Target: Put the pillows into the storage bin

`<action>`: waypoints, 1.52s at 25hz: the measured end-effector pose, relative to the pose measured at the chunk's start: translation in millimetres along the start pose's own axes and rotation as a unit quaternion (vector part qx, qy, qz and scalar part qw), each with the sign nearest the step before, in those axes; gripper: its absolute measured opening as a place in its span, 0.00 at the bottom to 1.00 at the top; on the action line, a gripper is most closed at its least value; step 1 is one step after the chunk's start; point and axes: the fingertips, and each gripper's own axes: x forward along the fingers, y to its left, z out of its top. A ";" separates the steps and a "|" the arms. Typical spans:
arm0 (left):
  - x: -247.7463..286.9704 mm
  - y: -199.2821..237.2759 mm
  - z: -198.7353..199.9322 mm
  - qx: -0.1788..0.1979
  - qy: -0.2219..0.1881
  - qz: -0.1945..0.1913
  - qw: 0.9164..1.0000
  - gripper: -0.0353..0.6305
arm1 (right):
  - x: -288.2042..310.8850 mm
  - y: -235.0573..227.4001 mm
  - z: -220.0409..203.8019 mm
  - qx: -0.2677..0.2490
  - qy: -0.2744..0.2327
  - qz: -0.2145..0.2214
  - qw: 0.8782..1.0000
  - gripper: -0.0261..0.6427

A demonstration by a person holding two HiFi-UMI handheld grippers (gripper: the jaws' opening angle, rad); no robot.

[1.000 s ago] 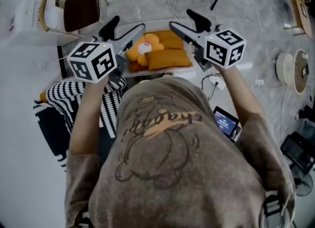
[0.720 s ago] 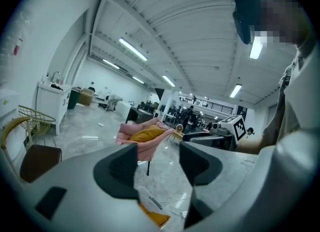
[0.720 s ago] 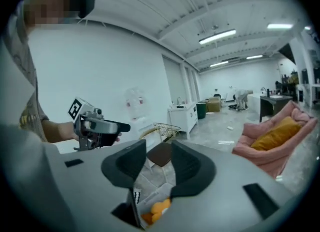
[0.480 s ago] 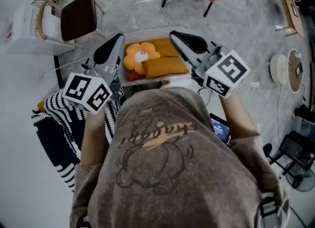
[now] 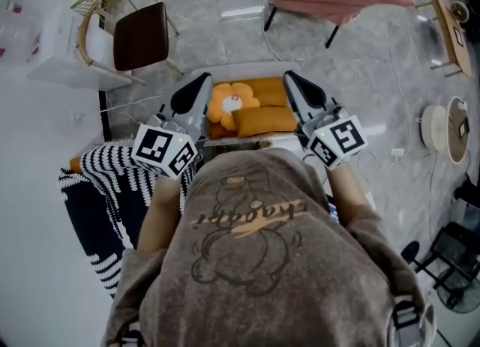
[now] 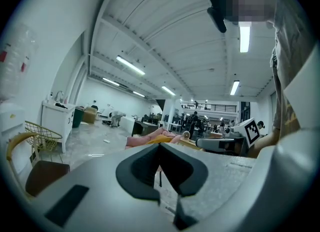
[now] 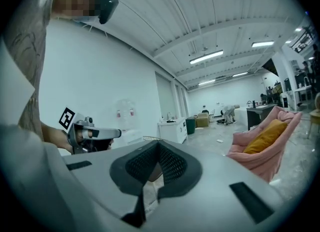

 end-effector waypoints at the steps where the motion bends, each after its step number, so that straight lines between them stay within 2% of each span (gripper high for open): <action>1: 0.6 2.3 -2.9 -0.001 -0.002 0.000 1.000 0.06 | 1.5 -3.6 -5.2 0.000 0.002 -0.006 1.000 0.04; 11: 6.1 24.3 -32.9 -0.032 -0.003 0.012 0.999 0.06 | 24.1 -11.4 -42.5 0.013 0.023 -0.010 1.000 0.05; 16: 2.1 40.4 -48.9 -0.037 0.002 0.029 0.999 0.06 | 32.3 -14.4 -60.1 0.021 0.031 -0.017 0.999 0.04; 29: -5.0 49.2 -38.6 -0.038 -0.001 0.063 0.997 0.06 | 37.0 -11.2 -49.0 0.025 0.020 -0.009 0.999 0.04; 38: -0.8 43.3 -39.0 -0.046 0.001 0.062 0.997 0.06 | 33.8 -11.3 -55.4 0.019 0.033 -0.004 0.999 0.04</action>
